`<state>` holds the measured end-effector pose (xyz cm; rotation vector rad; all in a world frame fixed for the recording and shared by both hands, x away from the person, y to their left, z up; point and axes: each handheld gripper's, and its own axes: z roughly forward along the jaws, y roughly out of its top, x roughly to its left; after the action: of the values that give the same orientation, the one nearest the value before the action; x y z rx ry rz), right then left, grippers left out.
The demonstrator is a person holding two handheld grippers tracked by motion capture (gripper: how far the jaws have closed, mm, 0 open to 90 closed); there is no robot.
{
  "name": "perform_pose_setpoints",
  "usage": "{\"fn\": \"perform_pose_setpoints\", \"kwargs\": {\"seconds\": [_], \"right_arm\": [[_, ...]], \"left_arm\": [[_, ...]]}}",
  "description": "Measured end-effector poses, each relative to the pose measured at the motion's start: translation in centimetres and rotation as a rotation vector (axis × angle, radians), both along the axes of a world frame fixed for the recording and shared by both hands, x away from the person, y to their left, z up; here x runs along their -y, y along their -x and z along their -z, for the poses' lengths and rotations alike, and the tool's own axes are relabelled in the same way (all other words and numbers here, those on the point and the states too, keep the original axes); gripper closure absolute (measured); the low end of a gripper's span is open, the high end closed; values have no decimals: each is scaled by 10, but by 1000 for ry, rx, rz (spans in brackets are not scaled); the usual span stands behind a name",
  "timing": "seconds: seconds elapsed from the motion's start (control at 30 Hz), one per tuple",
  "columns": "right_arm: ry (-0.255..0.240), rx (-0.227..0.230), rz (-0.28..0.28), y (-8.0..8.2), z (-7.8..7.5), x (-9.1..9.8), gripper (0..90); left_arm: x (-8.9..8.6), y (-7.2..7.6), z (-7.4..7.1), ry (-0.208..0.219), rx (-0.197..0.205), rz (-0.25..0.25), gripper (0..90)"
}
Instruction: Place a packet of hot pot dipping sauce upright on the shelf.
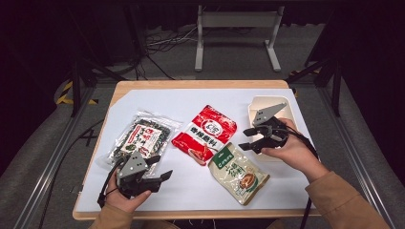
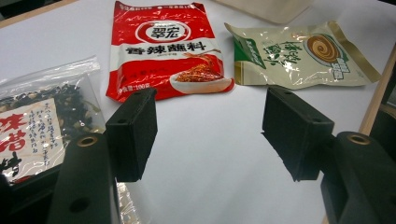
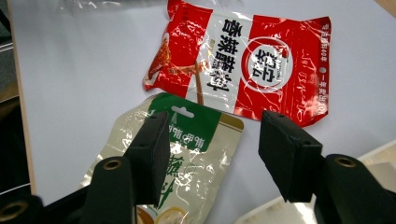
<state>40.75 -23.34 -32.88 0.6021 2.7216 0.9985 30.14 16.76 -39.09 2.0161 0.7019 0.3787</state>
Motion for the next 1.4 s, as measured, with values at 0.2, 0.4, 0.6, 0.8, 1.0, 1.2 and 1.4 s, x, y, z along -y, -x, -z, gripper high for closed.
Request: {"fn": "perform_pose_setpoints", "kwargs": {"seconds": [0.2,0.4,0.6,0.8,1.0,1.2,1.4], "right_arm": [[35,10,18,-9,-1,-6,395],[42,12,26,-17,0,-10,395],[93,13,31,-26,5,-21,402],[137,-33,-14,-36,17,-33,413],[178,-63,-69,-45,30,-47,367],[196,-85,-77,-51,37,-55,354],[219,-118,-106,-56,45,-59,342]], "left_arm": [[0,1,1,-8,-1,-2,354],[0,1,1,-9,-1,-1,353],[-1,2,2,-11,-3,-3,353],[-3,4,3,-11,-3,-12,353],[-5,6,3,-13,-5,-18,352],[-7,8,3,-13,-7,-27,350],[-10,11,3,-14,-4,-35,350]]}}
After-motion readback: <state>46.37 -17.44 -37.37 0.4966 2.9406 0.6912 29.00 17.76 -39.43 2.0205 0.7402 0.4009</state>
